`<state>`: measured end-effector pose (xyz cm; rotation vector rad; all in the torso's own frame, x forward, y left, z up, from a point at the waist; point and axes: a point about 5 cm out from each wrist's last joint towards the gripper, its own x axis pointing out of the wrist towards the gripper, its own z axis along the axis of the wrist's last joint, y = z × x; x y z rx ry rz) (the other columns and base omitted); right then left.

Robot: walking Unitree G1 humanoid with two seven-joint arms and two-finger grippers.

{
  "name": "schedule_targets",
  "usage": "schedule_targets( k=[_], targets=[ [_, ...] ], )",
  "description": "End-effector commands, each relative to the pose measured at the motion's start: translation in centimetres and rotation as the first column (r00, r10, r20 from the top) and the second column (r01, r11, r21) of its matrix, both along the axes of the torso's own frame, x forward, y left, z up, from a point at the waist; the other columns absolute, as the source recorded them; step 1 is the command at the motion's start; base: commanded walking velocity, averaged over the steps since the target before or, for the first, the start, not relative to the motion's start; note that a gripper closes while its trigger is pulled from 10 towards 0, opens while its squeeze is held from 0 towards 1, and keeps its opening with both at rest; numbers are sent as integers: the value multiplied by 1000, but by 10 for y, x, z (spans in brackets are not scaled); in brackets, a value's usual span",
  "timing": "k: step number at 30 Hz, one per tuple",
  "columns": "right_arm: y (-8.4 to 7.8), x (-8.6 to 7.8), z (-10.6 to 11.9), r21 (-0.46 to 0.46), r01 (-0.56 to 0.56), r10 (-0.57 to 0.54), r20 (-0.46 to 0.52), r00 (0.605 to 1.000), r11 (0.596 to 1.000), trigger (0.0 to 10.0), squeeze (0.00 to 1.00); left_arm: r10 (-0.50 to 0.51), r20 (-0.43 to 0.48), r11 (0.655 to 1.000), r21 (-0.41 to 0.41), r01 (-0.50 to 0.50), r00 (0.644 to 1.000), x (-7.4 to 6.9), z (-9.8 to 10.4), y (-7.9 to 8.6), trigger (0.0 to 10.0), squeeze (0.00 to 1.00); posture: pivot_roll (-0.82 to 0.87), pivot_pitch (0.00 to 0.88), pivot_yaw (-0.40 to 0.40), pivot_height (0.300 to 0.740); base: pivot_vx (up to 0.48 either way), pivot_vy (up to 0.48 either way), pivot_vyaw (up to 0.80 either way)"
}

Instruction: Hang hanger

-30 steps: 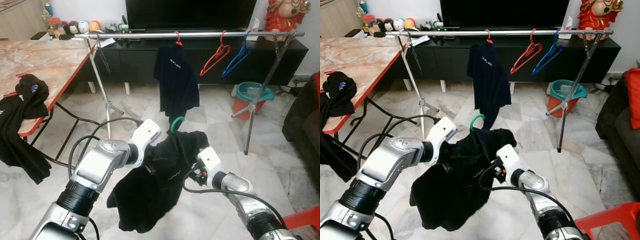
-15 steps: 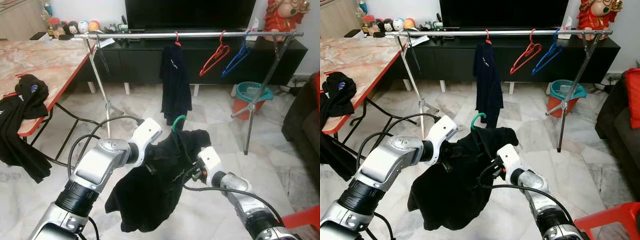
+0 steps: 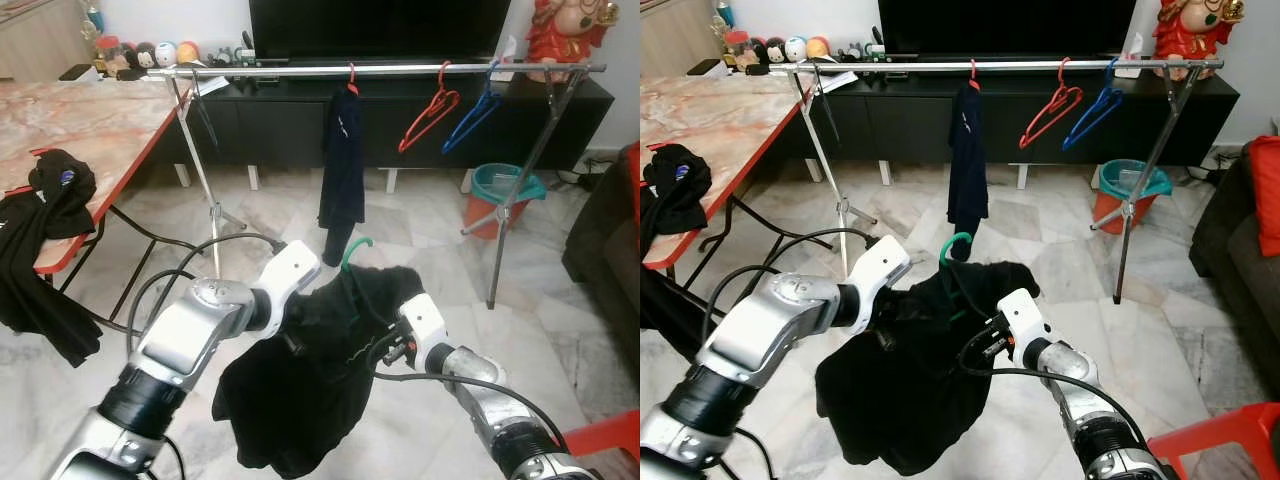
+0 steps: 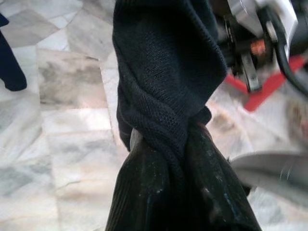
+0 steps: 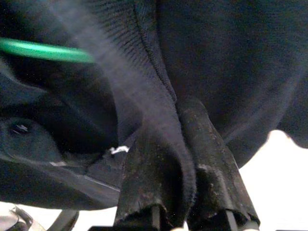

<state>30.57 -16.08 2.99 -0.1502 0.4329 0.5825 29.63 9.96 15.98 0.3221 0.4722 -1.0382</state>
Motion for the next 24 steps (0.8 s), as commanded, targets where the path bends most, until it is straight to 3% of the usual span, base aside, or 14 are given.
schedule_targets(
  k=[1, 2, 6, 8, 15, 20, 21, 24],
  targets=[
    [-2, 4, 4, -5, 11, -11, 12, 1000, 1000, 0, 0, -53, 37, 998, 20, 52, 998, -3, 5, 3, 10000, 0, 43, 0, 11, 740, 0, 0, 0],
    [-4, 4, 4, -11, 9, -9, 9, 1000, 1000, 0, 0, -105, 44, 992, 73, 101, 994, -7, 3, 12, 10000, 0, 45, 0, 9, 740, 0, 0, 0],
    [-5, 4, 4, -15, 9, -9, 6, 1000, 1000, 0, 0, -139, 35, 980, 151, 132, 990, -10, -3, 26, 10000, 0, 48, 0, 6, 740, 0, 0, 0],
    [-6, 3, 2, -28, 3, -3, -8, 1000, 1000, 0, 0, -161, 33, 960, 235, 149, 986, -11, -8, 40, 10000, 0, 49, 0, 2, 740, 0, 0, 0],
    [-6, 1, -3, -55, -23, 20, -43, 999, 998, 0, 0, -304, 29, 894, 354, 275, 952, -20, -12, 67, 10000, 0, 48, 0, -2, 740, 0, 0, 0],
    [-9, -1, -5, -71, -27, 23, -62, 998, 997, 0, 0, -411, 8, 860, 336, 385, 912, -33, -5, 75, 10000, 0, 49, 0, -2, 740, 0, 0, 0],
    [-10, -3, -7, -83, -37, 31, -72, 997, 996, 0, 0, -467, -3, 837, 323, 442, 884, -39, -1, 77, 10000, 0, 50, 0, -3, 740, 0, 0, 0],
    [-9, -4, -8, -87, -50, 42, -80, 996, 995, 0, 0, -481, -30, 833, 298, 467, 876, -43, 3, 81, 10000, 0, 51, 0, -2, 740, 0, 0, 0]
  ],
)
